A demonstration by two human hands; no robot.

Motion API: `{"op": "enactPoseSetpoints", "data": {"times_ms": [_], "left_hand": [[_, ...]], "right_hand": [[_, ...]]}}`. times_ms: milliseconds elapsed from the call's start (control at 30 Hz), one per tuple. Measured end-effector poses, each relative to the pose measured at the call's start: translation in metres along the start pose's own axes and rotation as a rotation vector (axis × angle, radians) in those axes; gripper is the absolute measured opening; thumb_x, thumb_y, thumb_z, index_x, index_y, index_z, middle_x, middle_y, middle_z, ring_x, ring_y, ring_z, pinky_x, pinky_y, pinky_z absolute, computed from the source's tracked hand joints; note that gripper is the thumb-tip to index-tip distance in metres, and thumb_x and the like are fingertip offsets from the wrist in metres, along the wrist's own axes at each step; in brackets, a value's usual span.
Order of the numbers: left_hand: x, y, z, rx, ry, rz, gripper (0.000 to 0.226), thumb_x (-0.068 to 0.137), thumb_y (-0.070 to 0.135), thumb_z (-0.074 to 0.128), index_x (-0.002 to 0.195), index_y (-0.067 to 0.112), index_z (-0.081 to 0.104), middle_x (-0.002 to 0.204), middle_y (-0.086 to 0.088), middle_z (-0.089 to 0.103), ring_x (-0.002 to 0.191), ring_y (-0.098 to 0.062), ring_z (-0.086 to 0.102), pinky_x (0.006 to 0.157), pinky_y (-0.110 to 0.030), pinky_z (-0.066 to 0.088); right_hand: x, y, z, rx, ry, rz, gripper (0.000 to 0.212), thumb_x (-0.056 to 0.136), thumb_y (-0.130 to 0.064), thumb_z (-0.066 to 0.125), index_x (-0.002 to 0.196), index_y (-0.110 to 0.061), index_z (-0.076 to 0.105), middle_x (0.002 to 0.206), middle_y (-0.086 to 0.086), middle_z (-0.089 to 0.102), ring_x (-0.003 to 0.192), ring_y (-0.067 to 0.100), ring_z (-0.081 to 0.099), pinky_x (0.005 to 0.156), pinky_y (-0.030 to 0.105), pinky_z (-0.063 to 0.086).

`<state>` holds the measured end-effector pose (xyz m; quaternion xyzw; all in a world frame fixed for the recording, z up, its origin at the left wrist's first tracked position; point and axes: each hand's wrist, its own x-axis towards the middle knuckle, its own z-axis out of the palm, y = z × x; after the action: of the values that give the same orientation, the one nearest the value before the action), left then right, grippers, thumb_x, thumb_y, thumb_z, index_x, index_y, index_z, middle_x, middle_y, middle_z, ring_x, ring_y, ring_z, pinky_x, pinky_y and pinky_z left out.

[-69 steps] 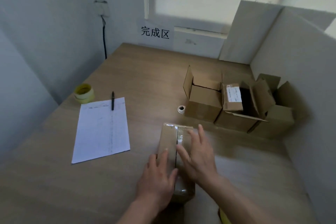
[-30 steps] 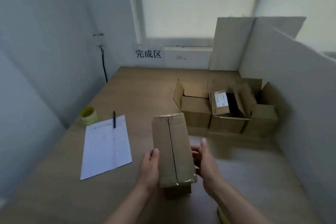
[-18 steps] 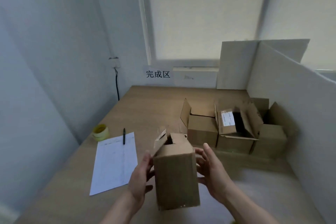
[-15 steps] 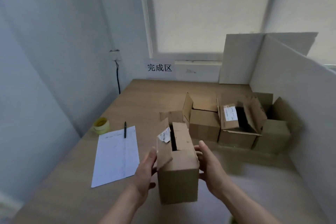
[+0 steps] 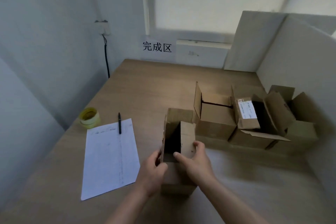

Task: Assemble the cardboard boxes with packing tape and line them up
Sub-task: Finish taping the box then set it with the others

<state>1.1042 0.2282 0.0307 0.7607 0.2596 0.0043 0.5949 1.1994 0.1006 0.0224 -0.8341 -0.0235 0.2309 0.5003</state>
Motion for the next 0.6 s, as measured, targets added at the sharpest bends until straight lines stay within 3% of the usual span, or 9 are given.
{"op": "enactPoseSetpoints", "data": {"times_ms": [67,133,267,367,433,467,533,600], "left_hand": [[0.014,0.000,-0.012,-0.089,0.037,0.004,0.021,0.099,0.016,0.046,0.105,0.015,0.066,0.087,-0.002,0.067,0.079,-0.014,0.063,0.068,-0.029,0.055],[0.026,0.003,-0.021,-0.104,0.081,-0.012,0.024,0.099,0.010,0.043,0.082,0.012,0.060,0.067,-0.002,0.055,0.061,-0.010,0.052,0.056,-0.026,0.044],[0.051,0.003,-0.035,-0.127,0.142,-0.047,0.029,0.099,0.011,0.042,0.071,0.014,0.049,0.062,-0.001,0.045,0.057,-0.010,0.044,0.056,-0.028,0.038],[0.068,0.006,-0.041,-0.155,0.145,-0.040,0.028,0.100,0.011,0.040,0.073,0.013,0.048,0.065,-0.004,0.042,0.061,-0.017,0.042,0.060,-0.034,0.037],[0.078,0.011,-0.042,-0.151,0.128,-0.014,0.027,0.100,0.012,0.039,0.076,0.011,0.049,0.064,-0.003,0.043,0.060,-0.015,0.042,0.057,-0.030,0.037],[0.083,0.013,-0.041,-0.141,0.118,-0.004,0.025,0.101,0.012,0.039,0.078,0.010,0.051,0.064,-0.002,0.043,0.057,-0.013,0.042,0.054,-0.027,0.037],[0.091,0.016,-0.043,-0.128,0.097,0.016,0.024,0.102,0.013,0.039,0.084,0.008,0.055,0.064,-0.001,0.045,0.054,-0.008,0.043,0.050,-0.022,0.037],[0.099,0.018,-0.046,-0.135,0.078,0.030,0.025,0.101,0.012,0.039,0.083,0.009,0.056,0.064,-0.001,0.047,0.050,-0.004,0.044,0.049,-0.020,0.038]], "right_hand": [[0.017,-0.012,0.011,-0.059,0.057,0.009,0.088,0.076,-0.040,0.081,0.143,-0.029,0.025,0.139,0.002,0.048,0.124,0.025,0.051,0.098,0.042,0.051],[0.033,-0.021,0.018,-0.048,0.053,0.045,0.089,0.075,-0.030,0.082,0.143,-0.033,0.023,0.139,0.004,0.047,0.122,0.027,0.051,0.098,0.047,0.051],[0.056,-0.036,0.014,0.086,-0.277,0.061,0.115,0.067,-0.008,0.081,0.153,-0.039,0.012,0.148,0.006,0.033,0.119,0.028,0.050,0.094,0.047,0.054],[0.059,-0.037,0.008,-0.140,-0.460,0.017,0.133,0.061,-0.011,0.085,0.155,-0.040,-0.005,0.162,-0.001,0.006,0.139,0.030,0.033,0.103,0.041,0.048],[0.054,-0.029,0.014,-0.387,-0.359,-0.048,0.140,0.056,-0.032,0.090,0.154,-0.040,-0.009,0.164,-0.008,0.000,0.147,0.024,0.022,0.113,0.042,0.038],[0.052,-0.027,0.019,-0.399,-0.263,-0.067,0.136,0.057,-0.041,0.089,0.155,-0.038,-0.005,0.163,-0.008,0.007,0.146,0.021,0.024,0.114,0.042,0.036],[0.053,-0.027,0.026,-0.296,-0.062,-0.074,0.115,0.067,-0.048,0.083,0.155,-0.034,0.011,0.155,-0.003,0.033,0.137,0.020,0.039,0.109,0.040,0.041],[0.062,-0.029,0.029,-0.259,0.082,-0.069,0.079,0.082,-0.045,0.073,0.147,-0.029,0.032,0.139,0.000,0.052,0.124,0.021,0.052,0.102,0.040,0.047]]}}
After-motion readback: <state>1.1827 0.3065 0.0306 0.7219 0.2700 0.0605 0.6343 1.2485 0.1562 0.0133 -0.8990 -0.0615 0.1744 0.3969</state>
